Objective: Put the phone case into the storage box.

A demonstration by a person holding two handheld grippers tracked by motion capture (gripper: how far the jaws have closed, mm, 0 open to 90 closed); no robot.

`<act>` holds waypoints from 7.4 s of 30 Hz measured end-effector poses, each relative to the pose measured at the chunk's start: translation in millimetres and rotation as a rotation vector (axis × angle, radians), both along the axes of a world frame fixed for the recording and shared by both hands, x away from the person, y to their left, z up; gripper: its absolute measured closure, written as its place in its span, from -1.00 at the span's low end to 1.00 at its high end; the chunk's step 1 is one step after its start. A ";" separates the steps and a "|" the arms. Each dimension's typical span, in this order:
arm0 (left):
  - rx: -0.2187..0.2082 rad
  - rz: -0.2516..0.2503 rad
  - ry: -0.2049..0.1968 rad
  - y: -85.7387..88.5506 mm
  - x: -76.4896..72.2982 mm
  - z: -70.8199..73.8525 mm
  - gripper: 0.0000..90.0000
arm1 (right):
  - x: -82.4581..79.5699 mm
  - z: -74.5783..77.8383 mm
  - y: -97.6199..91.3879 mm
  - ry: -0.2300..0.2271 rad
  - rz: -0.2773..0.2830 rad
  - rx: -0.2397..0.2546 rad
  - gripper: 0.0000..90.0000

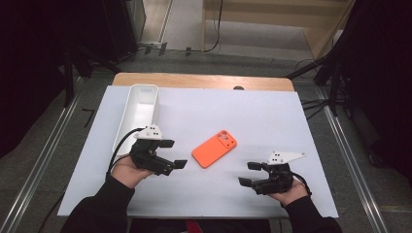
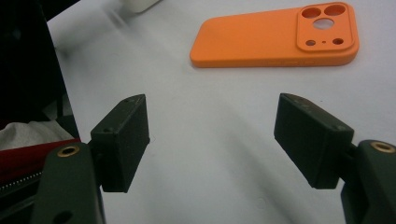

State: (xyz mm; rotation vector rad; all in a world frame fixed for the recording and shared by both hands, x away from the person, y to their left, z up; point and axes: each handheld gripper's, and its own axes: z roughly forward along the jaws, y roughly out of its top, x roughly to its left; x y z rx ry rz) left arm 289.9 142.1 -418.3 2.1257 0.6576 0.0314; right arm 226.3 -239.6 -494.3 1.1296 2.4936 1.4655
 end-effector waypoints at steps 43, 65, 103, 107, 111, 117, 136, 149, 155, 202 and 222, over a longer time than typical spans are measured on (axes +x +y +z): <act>0.042 0.046 -0.048 -63.1 48.2 -30.3 -0.69 | 0.4 -0.5 -3.4 0.007 -0.004 0.015 -0.44; 0.033 0.054 -0.051 -83.7 50.8 -46.7 -0.69 | 0.4 -0.8 -3.4 0.014 -0.002 0.013 -0.44; 0.079 0.072 -0.068 -103.9 52.9 -83.2 -0.69 | -2.0 -1.1 -5.0 0.008 -0.005 0.009 -0.44; 0.092 0.075 -0.062 -104.8 53.5 -88.9 -0.69 | -2.0 -1.0 -4.5 0.007 -0.006 0.009 -0.44; 0.101 0.077 -0.058 -106.9 53.4 -93.0 -0.69 | -1.8 -1.3 -4.5 0.007 -0.007 0.007 -0.44; 0.124 0.073 -0.057 -111.1 52.4 -100.5 -0.69 | -1.7 -1.6 -3.8 0.013 -0.006 0.006 -0.44; 0.234 0.087 -0.147 -122.8 43.8 -105.8 -0.69 | -1.0 -2.7 -3.9 0.017 -0.006 0.001 -0.44; 0.257 0.082 -0.140 -124.9 44.3 -103.8 -0.65 | -1.5 -3.9 -4.8 0.023 -0.012 -0.011 -0.44; 0.257 0.080 -0.138 -124.7 44.5 -103.7 -0.64 | -0.8 -4.9 -5.3 0.026 -0.014 -0.013 -0.43; -0.001 0.091 0.062 -98.7 48.7 -58.6 -0.63 | 4.0 -3.3 -7.8 0.069 -0.084 0.028 -0.42; -0.120 0.210 0.059 -75.0 41.4 -57.8 -0.63 | 8.5 8.5 -5.0 0.090 -0.153 0.046 -0.38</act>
